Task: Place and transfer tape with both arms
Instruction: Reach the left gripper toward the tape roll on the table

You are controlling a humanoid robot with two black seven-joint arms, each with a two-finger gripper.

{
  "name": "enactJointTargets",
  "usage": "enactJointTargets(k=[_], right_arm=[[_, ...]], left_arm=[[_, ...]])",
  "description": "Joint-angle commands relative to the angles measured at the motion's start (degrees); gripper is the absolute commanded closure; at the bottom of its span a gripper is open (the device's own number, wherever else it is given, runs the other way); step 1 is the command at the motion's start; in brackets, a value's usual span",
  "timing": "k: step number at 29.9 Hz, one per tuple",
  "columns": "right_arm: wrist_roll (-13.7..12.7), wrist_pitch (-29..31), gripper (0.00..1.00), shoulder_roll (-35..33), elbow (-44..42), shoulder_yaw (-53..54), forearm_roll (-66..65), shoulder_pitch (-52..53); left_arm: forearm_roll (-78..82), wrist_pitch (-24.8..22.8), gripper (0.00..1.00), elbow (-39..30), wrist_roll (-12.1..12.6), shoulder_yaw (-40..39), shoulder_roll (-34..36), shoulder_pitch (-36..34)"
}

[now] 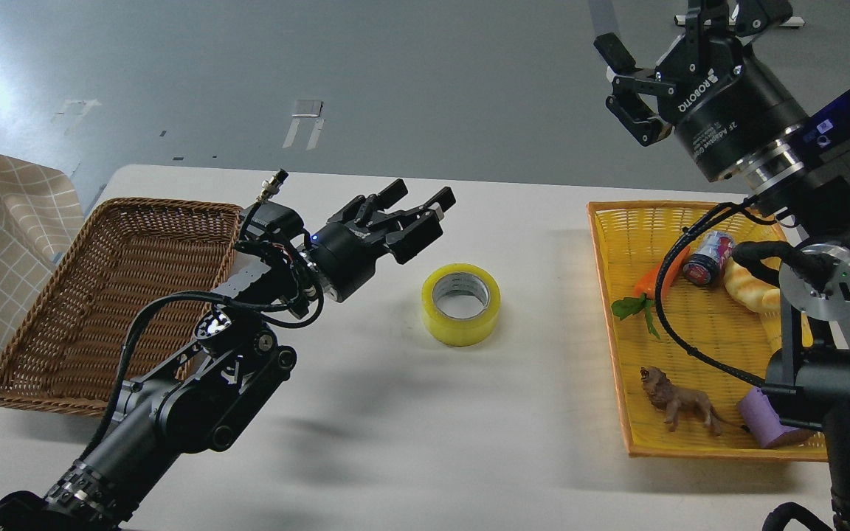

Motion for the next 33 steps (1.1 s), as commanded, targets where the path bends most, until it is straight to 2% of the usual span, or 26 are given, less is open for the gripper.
enactJointTargets(k=[1,7,14,17,19,21,24,27,30,33], right_arm=[[0.0,-0.02,0.0,-0.09,0.29,-0.07,-0.01,-0.47],[-0.09,-0.46,0.0,-0.8,0.2,-0.15,-0.09,-0.38],[-0.17,-0.9,0.0,-2.64,0.29,-0.33,-0.09,-0.91],[-0.17,-0.99,0.0,-3.43,0.29,-0.33,-0.01,-1.0],[-0.17,-1.07,0.0,-3.7,0.2,-0.24,-0.01,-1.0],[-0.17,-1.08,0.0,-3.7,0.29,-0.24,-0.01,-1.17],[-0.17,-1.16,0.0,-3.35,0.29,-0.24,-0.01,-1.18],[-0.17,-1.16,0.0,-3.26,0.2,-0.24,-0.01,-1.18],[-0.17,-1.08,0.0,-3.35,0.2,-0.24,-0.01,-1.09],[-0.17,-1.08,0.0,-3.7,0.2,-0.33,-0.01,-1.18]], left_arm=[[-0.01,-0.03,0.02,1.96,0.25,3.34,2.47,-2.25],[-0.01,-0.38,0.02,6.18,-0.01,7.22,4.33,-5.43],[-0.01,-0.38,0.02,6.19,0.17,7.84,3.18,-5.34],[-0.01,0.24,0.02,6.19,0.87,10.73,3.44,-6.04],[-0.01,1.64,0.02,6.19,3.67,12.23,3.18,-6.75],[-0.01,6.28,0.02,6.19,10.06,15.29,3.36,-7.19],[-0.01,9.19,0.02,6.19,14.83,19.5,3.71,-9.37],[-0.01,9.2,0.02,6.89,15.19,27.15,4.06,-12.19],[-0.01,9.11,0.02,7.51,15.2,29.63,4.24,-13.25],[-0.01,8.94,0.02,11.81,15.02,31.04,3.36,-14.04]])
